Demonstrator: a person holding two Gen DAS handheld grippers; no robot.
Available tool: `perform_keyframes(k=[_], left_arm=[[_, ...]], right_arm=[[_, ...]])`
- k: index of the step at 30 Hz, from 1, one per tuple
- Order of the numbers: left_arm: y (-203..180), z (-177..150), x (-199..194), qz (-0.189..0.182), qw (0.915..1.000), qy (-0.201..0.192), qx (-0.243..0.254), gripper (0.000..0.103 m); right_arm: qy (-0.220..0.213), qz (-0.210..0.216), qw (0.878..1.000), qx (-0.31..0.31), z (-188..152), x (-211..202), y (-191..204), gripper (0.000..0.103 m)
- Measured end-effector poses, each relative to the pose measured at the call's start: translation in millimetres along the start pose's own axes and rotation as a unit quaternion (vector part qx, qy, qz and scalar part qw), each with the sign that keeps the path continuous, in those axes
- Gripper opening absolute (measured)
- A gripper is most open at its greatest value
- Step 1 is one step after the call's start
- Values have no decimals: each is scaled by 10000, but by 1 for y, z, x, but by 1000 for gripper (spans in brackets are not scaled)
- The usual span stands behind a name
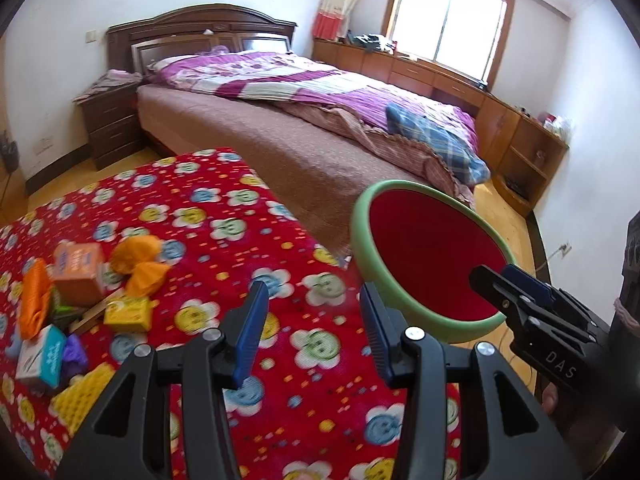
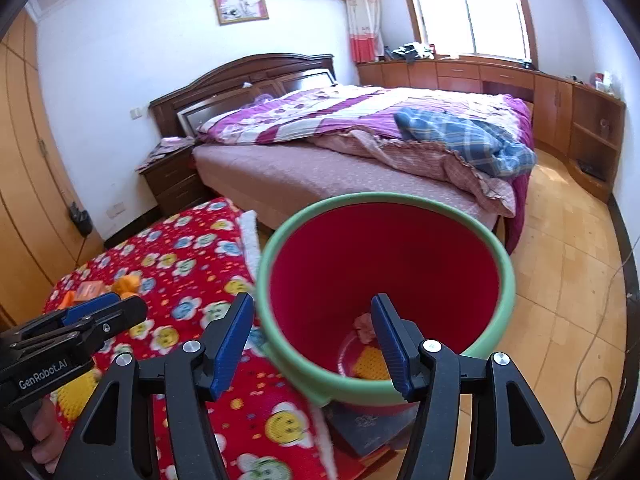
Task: Collect trash
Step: 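Move both grippers back over the quilt toward the second yellow foam net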
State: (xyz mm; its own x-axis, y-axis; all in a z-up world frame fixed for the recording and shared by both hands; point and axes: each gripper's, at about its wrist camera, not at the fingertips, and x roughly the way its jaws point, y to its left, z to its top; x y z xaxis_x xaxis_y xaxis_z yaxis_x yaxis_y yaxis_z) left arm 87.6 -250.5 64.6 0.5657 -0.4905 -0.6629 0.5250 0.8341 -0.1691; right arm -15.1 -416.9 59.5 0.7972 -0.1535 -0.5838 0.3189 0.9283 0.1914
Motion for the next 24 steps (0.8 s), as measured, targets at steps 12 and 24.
perform_keyframes(k=[12,24], left_arm=[[41,-21,-49,414,9982,-255,-344,48],[92,-53,-87,979,9914,-341,-800,51]], right_arm=[[-25,302,9993,-238,-14,-18,40,63],[89,674,9971,-348,-36,-23,69,63]])
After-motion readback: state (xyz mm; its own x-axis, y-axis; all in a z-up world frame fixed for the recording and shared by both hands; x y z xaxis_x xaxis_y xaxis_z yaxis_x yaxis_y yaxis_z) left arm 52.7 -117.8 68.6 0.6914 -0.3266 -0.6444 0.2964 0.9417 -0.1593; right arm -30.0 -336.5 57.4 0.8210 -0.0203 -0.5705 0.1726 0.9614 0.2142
